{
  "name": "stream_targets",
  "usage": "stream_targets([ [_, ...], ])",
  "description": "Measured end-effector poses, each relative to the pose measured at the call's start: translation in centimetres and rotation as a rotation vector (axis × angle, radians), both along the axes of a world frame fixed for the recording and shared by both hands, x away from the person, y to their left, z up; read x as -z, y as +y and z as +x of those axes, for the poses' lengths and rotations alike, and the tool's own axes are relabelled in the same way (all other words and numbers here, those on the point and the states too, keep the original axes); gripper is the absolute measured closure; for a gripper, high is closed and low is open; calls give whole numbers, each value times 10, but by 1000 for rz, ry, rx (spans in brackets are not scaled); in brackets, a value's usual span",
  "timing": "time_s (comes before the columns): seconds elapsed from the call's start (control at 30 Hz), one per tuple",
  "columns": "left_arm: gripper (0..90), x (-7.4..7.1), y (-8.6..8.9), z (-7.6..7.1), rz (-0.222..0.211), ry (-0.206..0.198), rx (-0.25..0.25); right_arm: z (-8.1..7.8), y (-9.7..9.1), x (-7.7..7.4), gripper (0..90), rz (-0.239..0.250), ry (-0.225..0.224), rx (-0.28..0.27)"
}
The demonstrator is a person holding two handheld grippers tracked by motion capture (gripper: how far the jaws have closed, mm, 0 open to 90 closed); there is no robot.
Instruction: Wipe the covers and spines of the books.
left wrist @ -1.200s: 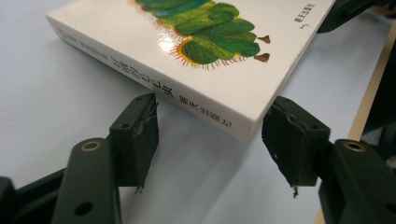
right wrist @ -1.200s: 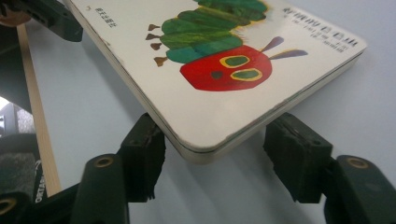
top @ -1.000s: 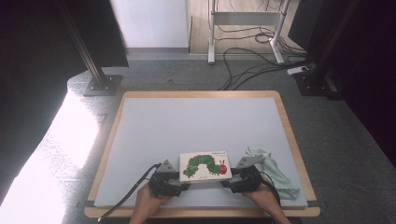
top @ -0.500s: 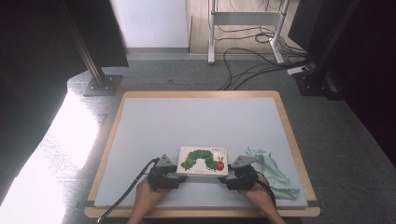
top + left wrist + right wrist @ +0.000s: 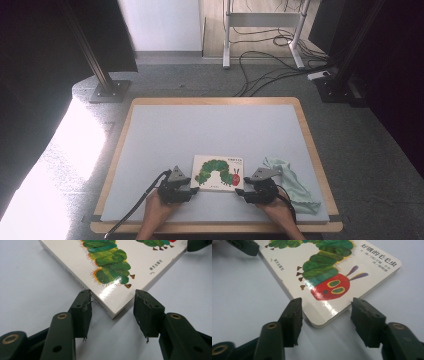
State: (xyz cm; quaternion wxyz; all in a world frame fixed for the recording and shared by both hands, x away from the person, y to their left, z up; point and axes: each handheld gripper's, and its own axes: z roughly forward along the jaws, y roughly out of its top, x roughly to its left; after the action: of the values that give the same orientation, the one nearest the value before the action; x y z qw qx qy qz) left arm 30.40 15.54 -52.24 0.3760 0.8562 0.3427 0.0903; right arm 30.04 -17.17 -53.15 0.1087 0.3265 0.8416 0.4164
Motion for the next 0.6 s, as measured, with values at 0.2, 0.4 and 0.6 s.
stream_targets([
  [0.2, 500, 1, -1, 19, -12, -7, -13, 18, 0, 0, 443, -2, -2, 21],
  [0.4, 500, 1, -3, 37, -12, -11, -34, 40, -1, 0, 456, 1, 1, 64],
  [0.6, 456, 2, -4, 45, -2, -27, -53, 50, 0, 0, 447, -1, 8, 68],
])
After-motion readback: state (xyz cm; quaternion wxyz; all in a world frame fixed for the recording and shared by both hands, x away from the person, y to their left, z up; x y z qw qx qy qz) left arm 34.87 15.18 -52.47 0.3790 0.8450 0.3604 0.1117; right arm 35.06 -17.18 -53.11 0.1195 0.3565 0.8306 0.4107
